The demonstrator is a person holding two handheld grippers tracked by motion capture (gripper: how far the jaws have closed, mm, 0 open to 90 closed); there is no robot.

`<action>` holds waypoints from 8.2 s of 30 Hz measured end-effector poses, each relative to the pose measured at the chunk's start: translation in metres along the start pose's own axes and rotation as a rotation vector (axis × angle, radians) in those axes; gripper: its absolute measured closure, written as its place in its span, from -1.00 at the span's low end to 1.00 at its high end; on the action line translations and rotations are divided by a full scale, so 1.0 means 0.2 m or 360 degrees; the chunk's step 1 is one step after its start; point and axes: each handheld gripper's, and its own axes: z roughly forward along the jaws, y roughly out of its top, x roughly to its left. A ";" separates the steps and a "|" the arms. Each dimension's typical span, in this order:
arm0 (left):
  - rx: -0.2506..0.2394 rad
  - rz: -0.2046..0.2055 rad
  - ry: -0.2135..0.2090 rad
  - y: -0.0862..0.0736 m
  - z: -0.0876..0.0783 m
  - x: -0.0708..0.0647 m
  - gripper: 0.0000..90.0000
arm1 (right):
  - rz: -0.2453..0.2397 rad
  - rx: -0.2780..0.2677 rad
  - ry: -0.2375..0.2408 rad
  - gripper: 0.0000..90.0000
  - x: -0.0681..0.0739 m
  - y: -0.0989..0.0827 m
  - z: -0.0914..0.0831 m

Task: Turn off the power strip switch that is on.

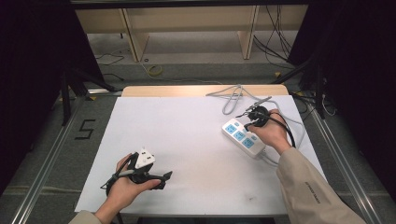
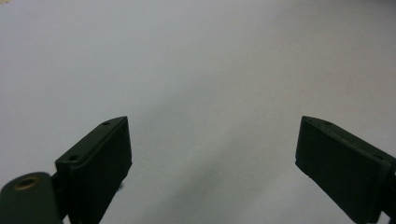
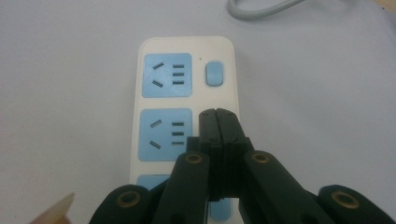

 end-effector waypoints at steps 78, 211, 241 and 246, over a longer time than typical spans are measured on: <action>0.0014 0.0024 -0.0022 0.00 0.02 -0.02 -0.76 | -0.0068 0.0355 -0.0002 1.00 -0.03 0.13 0.12; 0.0022 0.0034 -0.0033 0.01 0.02 -0.02 -0.75 | -0.0109 0.0552 -0.0034 1.00 -0.01 0.19 0.15; 0.0022 0.0031 -0.0032 0.01 0.02 -0.02 -0.75 | -0.0092 0.0496 -0.0036 1.00 -0.02 0.18 0.12; 0.0022 0.0031 -0.0032 0.01 0.02 -0.02 -0.75 | -0.0078 0.0471 -0.0026 1.00 -0.02 0.17 0.12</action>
